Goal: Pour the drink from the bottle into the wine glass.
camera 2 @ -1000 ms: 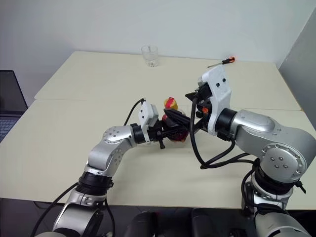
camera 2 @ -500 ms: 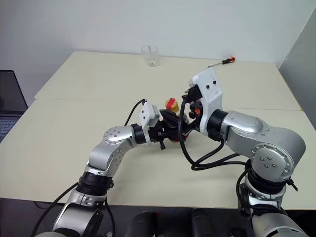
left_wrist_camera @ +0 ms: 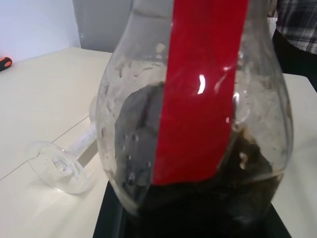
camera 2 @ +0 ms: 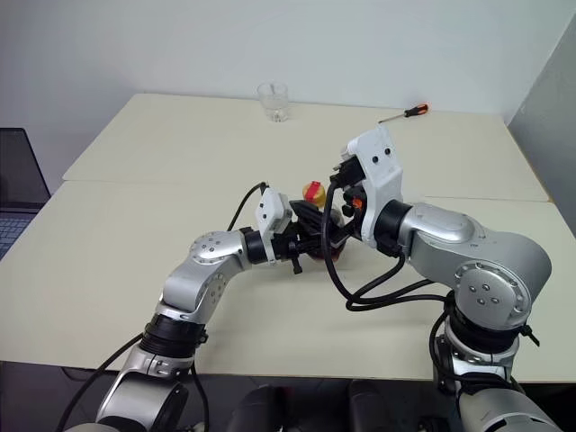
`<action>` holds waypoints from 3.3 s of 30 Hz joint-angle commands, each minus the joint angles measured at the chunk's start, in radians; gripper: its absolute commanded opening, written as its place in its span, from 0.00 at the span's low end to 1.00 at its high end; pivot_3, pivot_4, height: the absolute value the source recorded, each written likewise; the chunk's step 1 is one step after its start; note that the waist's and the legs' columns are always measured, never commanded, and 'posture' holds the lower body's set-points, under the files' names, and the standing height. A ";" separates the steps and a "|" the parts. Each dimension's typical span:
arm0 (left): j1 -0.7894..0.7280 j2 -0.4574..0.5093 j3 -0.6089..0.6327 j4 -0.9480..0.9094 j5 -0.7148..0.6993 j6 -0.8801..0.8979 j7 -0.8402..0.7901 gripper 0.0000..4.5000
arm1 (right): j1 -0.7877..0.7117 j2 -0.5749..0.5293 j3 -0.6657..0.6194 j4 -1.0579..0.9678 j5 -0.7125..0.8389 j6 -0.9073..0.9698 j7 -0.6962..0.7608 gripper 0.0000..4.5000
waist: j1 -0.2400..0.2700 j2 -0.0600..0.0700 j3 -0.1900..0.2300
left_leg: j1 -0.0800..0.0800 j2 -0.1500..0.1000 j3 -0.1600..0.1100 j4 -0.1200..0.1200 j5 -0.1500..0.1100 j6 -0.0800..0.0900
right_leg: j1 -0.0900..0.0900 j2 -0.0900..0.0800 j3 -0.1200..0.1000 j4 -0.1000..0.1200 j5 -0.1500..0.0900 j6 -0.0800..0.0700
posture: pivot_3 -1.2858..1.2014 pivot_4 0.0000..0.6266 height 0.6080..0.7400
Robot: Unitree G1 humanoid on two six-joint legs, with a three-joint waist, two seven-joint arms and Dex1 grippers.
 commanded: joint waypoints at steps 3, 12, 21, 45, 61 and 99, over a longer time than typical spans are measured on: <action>-0.002 0.003 -0.001 -0.054 -0.011 -0.008 0.003 0.20 | -0.005 -0.002 -0.006 -0.012 0.006 -0.034 0.012 1.00 | 0.000 0.000 0.000 | 0.000 0.000 0.000 0.000 0.000 0.000 | 0.000 0.000 0.000 0.000 0.000 0.000 | 0.52 0.24 1.00; 0.003 0.008 -0.003 -0.061 -0.012 -0.001 0.000 0.20 | -0.027 -0.045 -0.008 -0.008 0.023 -0.006 0.028 0.65 | 0.000 0.000 0.000 | 0.000 0.000 0.000 0.000 0.000 0.000 | 0.000 0.000 0.000 0.000 0.000 0.000 | 0.52 0.24 1.00; 0.004 0.007 -0.008 -0.063 -0.012 0.002 -0.001 0.20 | -0.013 -0.060 0.012 0.006 0.017 -0.046 0.057 0.28 | 0.000 0.000 0.000 | 0.000 0.000 0.000 0.000 0.000 0.000 | 0.000 0.000 0.000 0.000 0.000 0.000 | 0.52 0.24 1.00; 0.051 0.023 0.004 -0.178 -0.034 0.059 0.049 0.18 | -0.276 -0.295 0.371 0.866 -0.297 -0.918 1.364 0.28 | 0.003 0.002 0.002 | 0.001 0.000 0.001 0.001 0.000 0.001 | 0.000 0.001 0.000 0.000 0.002 -0.004 | 0.52 0.24 1.00; 0.036 0.009 -0.014 -0.149 -0.033 0.047 0.046 0.18 | -0.256 -0.329 0.169 0.747 -0.191 -0.784 1.248 1.00 | 0.004 0.002 0.002 | 0.001 0.000 0.001 0.001 0.000 0.001 | 0.000 0.000 0.000 0.000 0.003 -0.005 | 0.52 0.24 1.00; 0.025 -0.006 -0.030 -0.106 -0.025 0.031 0.017 0.18 | -0.025 0.034 0.027 -0.026 -0.093 -0.048 -0.019 1.00 | 0.000 0.003 0.002 | 0.000 0.000 0.001 0.002 0.000 0.001 | 0.000 0.000 0.001 0.001 0.001 -0.003 | 0.52 0.24 1.00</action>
